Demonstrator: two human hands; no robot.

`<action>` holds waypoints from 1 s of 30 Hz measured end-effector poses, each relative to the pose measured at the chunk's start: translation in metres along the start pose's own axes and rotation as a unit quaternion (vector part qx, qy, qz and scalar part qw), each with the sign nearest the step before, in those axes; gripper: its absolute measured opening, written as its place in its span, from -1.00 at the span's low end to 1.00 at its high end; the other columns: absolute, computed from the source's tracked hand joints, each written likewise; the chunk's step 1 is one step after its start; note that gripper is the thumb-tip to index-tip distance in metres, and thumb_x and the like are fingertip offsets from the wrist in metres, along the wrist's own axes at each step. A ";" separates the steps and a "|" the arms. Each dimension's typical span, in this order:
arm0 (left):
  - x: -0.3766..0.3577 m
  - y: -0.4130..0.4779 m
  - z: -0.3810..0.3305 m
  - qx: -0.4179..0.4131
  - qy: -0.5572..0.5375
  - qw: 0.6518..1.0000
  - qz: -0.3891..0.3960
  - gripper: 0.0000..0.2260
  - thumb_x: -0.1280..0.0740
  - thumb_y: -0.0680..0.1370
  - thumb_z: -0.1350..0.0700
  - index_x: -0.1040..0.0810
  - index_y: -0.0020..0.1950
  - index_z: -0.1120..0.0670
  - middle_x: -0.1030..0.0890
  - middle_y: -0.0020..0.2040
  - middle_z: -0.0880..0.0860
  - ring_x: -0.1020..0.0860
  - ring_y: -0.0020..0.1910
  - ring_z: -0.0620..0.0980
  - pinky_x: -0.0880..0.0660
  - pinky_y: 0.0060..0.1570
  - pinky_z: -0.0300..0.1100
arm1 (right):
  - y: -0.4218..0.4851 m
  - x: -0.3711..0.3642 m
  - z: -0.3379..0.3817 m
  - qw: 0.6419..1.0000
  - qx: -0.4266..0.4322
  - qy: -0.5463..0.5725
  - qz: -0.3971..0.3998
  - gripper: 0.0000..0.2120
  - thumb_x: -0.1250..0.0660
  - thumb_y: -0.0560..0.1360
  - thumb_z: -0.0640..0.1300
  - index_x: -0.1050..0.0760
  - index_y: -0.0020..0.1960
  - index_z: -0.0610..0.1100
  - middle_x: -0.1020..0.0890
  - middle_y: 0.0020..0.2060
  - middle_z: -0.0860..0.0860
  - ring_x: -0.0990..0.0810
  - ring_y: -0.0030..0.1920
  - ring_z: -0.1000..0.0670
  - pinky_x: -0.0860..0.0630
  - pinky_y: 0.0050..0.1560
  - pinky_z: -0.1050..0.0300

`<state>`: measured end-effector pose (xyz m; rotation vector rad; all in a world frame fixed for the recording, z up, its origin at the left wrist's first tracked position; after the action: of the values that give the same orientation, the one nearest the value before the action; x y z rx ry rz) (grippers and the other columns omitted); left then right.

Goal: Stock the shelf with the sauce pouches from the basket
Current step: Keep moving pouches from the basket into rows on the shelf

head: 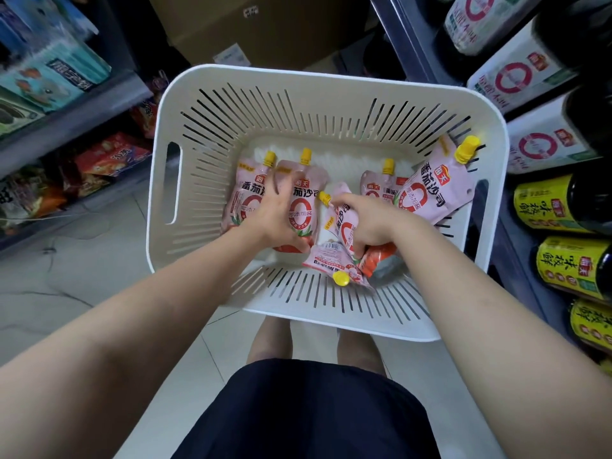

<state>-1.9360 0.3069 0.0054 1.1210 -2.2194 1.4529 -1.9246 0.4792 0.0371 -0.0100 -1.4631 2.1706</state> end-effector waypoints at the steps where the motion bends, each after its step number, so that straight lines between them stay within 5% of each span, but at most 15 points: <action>1: -0.001 0.002 0.001 0.003 -0.002 1.000 -0.001 0.31 -0.71 0.02 -0.01 0.08 0.54 -0.02 0.20 0.54 0.17 0.05 0.55 0.23 -0.18 0.48 0.10 | -0.001 0.001 -0.002 1.000 0.003 0.020 -0.008 0.03 -0.51 0.25 -0.41 -0.14 0.51 0.18 -0.37 0.46 -0.04 -0.59 0.12 -0.17 -0.60 0.02 -0.03; 3: -0.001 0.003 0.006 0.021 -0.039 0.999 -0.015 0.35 -0.71 0.02 0.01 0.16 0.54 0.02 0.10 0.54 0.14 0.04 0.55 0.16 -0.19 0.47 0.12 | -0.002 0.004 -0.007 0.998 0.012 0.061 -0.033 -0.01 -0.50 0.25 -0.42 -0.18 0.50 0.16 -0.35 0.46 0.00 -0.54 0.18 -0.15 -0.56 0.08 -0.01; 8: 0.012 -0.002 -0.001 0.062 -0.200 0.976 -0.064 0.30 -0.69 0.04 0.25 0.11 0.52 -0.05 -0.26 0.44 0.09 -0.35 0.35 0.10 -0.41 0.28 0.01 | -0.010 0.015 -0.014 0.986 0.031 0.139 -0.084 -0.05 -0.51 0.23 -0.42 -0.25 0.48 0.10 -0.36 0.45 0.00 -0.47 0.23 -0.10 -0.47 0.12 0.12; 12: 0.026 -0.001 -0.012 0.097 -0.288 0.952 0.017 -0.08 -0.61 0.16 0.33 -0.29 0.44 0.00 -0.46 0.33 0.05 -0.52 0.23 0.07 -0.53 0.02 -0.18 | -0.022 0.028 -0.008 0.980 0.054 0.158 -0.112 -0.09 -0.49 0.25 -0.44 -0.29 0.45 0.11 -0.38 0.40 0.05 -0.52 0.01 -0.04 -0.51 -0.05 0.13; 16: 0.039 -0.025 -0.031 0.164 -0.476 0.850 0.153 -0.54 -0.43 0.25 0.26 -0.56 0.13 -0.01 -0.67 -0.04 0.08 -0.65 -0.19 0.07 -0.58 -0.29 -0.16 | -0.046 0.043 -0.005 0.965 0.064 0.217 -0.135 -0.15 -0.45 0.25 -0.50 -0.38 0.38 0.12 -0.45 0.22 0.11 -0.55 -0.18 0.09 -0.57 -0.21 0.16; 19: 0.048 -0.048 -0.042 0.123 -0.601 0.766 0.193 -0.48 -0.36 0.25 0.33 -0.56 0.19 0.04 -0.67 -0.05 0.12 -0.64 -0.22 0.08 -0.62 -0.14 -0.01 | -0.080 0.057 -0.003 0.943 0.082 0.280 -0.161 -0.20 -0.45 0.26 -0.49 -0.42 0.34 0.11 -0.46 0.17 0.08 -0.54 -0.17 0.14 -0.54 -0.32 0.30; 22: 0.068 -0.077 -0.063 0.057 -0.647 0.730 0.213 -0.36 -0.52 0.14 0.36 -0.59 0.20 0.03 -0.62 0.08 0.18 -0.62 -0.11 0.16 -0.43 0.16 0.24 | -0.129 0.070 0.003 0.904 0.113 0.365 -0.192 -0.23 -0.49 0.22 -0.46 -0.47 0.28 0.15 -0.51 0.25 0.08 -0.58 0.10 -0.01 -0.59 -0.01 0.13; 27: 0.145 -0.137 -0.135 -0.064 -0.616 0.754 0.218 -0.16 -0.60 0.07 0.27 -0.49 0.35 0.09 -0.58 0.14 0.19 -0.65 -0.18 0.09 -0.61 -0.26 -0.11 | -0.228 0.083 0.027 0.791 0.167 0.537 -0.241 -0.28 -0.44 0.19 -0.55 -0.58 0.17 0.09 -0.61 0.16 -0.09 -0.66 -0.02 -0.13 -0.61 -0.02 -0.09; 30: 0.196 -0.184 -0.188 -0.171 -0.585 0.747 0.266 -0.22 -0.58 0.13 0.23 -0.49 0.35 0.09 -0.57 0.16 0.13 -0.64 -0.17 0.06 -0.60 -0.29 -0.14 | -0.295 0.079 0.042 0.721 0.195 0.595 -0.297 -0.23 -0.50 0.10 -0.47 -0.57 0.22 0.05 -0.64 0.11 -0.13 -0.67 -0.02 -0.15 -0.62 -0.05 -0.06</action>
<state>-1.9693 0.3421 0.3298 1.5647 -3.6752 0.2268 -1.8840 0.5594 0.3315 -0.5863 -0.1752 1.3208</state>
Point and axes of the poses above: each hand's wrist, its own y-axis towards the middle knuckle, its own x-axis out of the back of the hand, z = x × y, the point moved 6 cm from there along y, towards the middle knuckle
